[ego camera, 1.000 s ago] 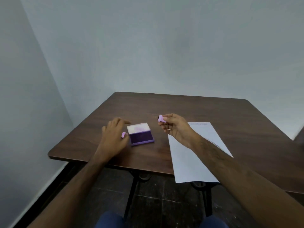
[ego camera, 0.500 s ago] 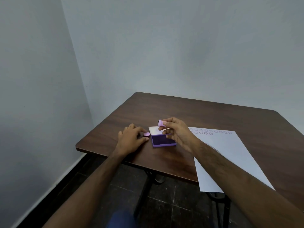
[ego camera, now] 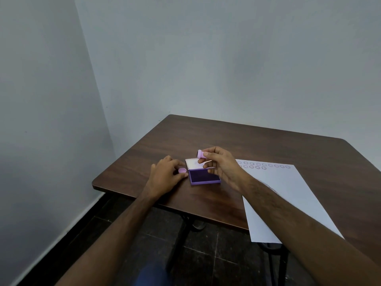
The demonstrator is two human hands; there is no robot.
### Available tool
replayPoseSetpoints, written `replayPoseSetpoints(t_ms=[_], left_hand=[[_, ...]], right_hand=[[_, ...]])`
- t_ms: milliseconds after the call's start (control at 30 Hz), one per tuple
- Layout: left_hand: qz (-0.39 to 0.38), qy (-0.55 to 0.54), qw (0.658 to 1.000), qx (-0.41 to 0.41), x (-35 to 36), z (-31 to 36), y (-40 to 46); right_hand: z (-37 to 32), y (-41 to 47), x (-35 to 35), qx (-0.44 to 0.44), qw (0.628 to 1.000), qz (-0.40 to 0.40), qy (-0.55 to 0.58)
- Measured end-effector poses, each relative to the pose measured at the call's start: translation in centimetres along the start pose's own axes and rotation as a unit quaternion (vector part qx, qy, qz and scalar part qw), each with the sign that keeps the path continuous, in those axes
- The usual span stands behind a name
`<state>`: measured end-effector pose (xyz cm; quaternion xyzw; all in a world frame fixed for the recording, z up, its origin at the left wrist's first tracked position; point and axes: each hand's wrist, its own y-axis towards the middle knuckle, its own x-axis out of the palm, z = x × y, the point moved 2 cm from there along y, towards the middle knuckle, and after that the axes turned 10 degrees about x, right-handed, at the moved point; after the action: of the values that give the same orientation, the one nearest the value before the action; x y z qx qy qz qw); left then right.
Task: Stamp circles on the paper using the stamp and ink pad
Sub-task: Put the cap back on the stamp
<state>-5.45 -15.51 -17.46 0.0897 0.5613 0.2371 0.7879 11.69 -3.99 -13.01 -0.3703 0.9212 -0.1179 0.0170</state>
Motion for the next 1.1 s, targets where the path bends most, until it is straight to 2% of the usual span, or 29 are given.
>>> replayPoseSetpoints(t_ms=[133, 267, 400, 600, 900, 1100], left_hand=[[0.003, -0.026, 0.999, -0.019, -0.3, 0.2, 0.0], [0.053, -0.085, 0.995, 0.004, -1.0, 0.8, -0.5], [0.123, -0.164, 0.976, 0.076, -1.5, 2.7, -1.0], [0.172, -0.28, 0.943, 0.048, -2.3, 4.6, -0.2], [0.186, -0.297, 0.935, 0.059, -2.5, 5.5, -0.4], [0.191, -0.297, 0.932, 0.086, -3.1, 5.9, -0.3]], right_hand=[[-0.1, 0.0, 0.0, 0.004, 1.0, 0.001, -0.003], [-0.1, -0.2, 0.0, -0.001, 1.0, -0.003, 0.0], [-0.2, -0.6, 0.0, -0.026, 0.999, -0.024, 0.006], [-0.5, -1.3, -0.5, -0.064, 0.997, -0.018, -0.026], [-0.5, -1.8, -0.6, -0.073, 0.996, -0.018, -0.044], [-0.9, -2.2, -0.3, -0.096, 0.99, -0.003, -0.107]])
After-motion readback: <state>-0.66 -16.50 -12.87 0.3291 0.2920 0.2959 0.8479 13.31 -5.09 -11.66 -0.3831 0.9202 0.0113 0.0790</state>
